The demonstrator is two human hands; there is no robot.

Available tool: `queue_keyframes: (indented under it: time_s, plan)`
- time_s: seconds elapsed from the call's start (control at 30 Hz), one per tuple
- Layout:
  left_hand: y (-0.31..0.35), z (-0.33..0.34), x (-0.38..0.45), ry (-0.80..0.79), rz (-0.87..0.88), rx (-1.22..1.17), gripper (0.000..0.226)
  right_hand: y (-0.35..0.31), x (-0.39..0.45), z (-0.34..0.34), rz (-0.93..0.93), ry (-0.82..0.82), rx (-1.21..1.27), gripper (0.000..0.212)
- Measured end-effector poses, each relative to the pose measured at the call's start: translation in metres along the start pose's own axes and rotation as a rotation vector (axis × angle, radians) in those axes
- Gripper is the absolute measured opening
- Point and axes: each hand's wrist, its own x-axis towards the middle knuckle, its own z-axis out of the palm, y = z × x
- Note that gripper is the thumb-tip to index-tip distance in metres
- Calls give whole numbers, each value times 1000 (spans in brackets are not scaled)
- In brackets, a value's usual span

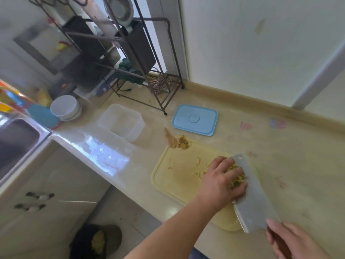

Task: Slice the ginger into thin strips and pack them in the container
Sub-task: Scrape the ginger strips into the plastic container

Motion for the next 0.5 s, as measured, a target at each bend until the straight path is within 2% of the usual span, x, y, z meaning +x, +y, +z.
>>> queue_keyframes:
  time_s: [0.3, 0.5]
  plan:
    - [-16, -6, 1, -41, -48, -11, 26, -18, 5, 11, -90, 62, -157, 47]
    - [-38, -35, 13, -5, -32, -21, 26, -40, 13, 40, -34, 11, -144, 45]
